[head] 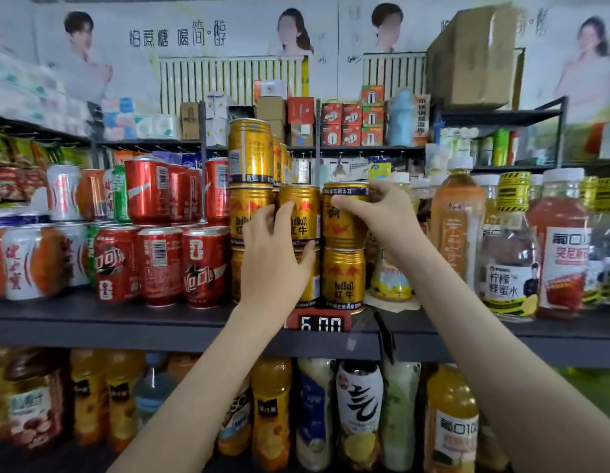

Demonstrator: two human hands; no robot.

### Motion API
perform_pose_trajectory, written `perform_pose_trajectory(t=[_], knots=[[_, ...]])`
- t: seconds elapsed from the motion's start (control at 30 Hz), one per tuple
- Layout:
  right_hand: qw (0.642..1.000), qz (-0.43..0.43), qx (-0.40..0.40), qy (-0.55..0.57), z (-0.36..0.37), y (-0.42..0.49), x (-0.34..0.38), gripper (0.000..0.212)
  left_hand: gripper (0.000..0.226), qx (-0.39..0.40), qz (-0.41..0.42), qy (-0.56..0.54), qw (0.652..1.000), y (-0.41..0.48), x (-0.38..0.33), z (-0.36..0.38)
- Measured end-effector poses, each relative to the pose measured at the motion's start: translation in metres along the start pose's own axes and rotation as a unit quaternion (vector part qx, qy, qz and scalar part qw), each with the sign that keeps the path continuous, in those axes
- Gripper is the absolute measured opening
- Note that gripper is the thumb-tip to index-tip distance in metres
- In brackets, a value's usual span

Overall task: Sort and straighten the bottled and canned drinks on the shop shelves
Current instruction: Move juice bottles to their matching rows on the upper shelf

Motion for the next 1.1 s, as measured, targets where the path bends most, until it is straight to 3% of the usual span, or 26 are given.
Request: perform_pose_trajectory(t=[0.13,0.3,0.63,0.7,0.87,1.1], knots=[[1.0,-0.021,0.016,-0.008,0.0,0.0,-0.003,0.029,0.065,-0.016,0.055,0.05,0.997,0.005,-0.006,0.012],[0.999,-0.039,0.02,-0.019,0.0,0.004,-0.007,0.036,0.069,0.009,0.092,0.107,0.99,0.007,-0.009,0.031],[0.998,-0.021,0.04,-0.041,0.002,0.006,-0.017,0.072,0.066,0.011,0.09,0.087,0.992,0.007,-0.007,0.036],[0.997,-0.034,0.01,-0.065,-0.001,0.0,-0.017,0.069,0.065,0.006,0.088,0.079,0.993,0.004,-0.008,0.036],[0.97,-0.133,-0.163,-0.118,-0.023,-0.024,-0.014,0.046,0.065,-0.026,0.086,0.076,0.993,-0.004,-0.011,0.038],[0.964,-0.095,-0.179,-0.17,-0.022,-0.027,-0.053,0.061,0.074,-0.01,0.13,0.138,0.982,-0.009,-0.023,0.049]])
Point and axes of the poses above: each hand's wrist, its own y-axis towards the middle knuckle, its own z-axis out of the palm, x = y × z, the point moved 5 cm from there along y, towards the middle knuckle, and after that the axes turned 10 degrees about z, right-handed, at the moved point
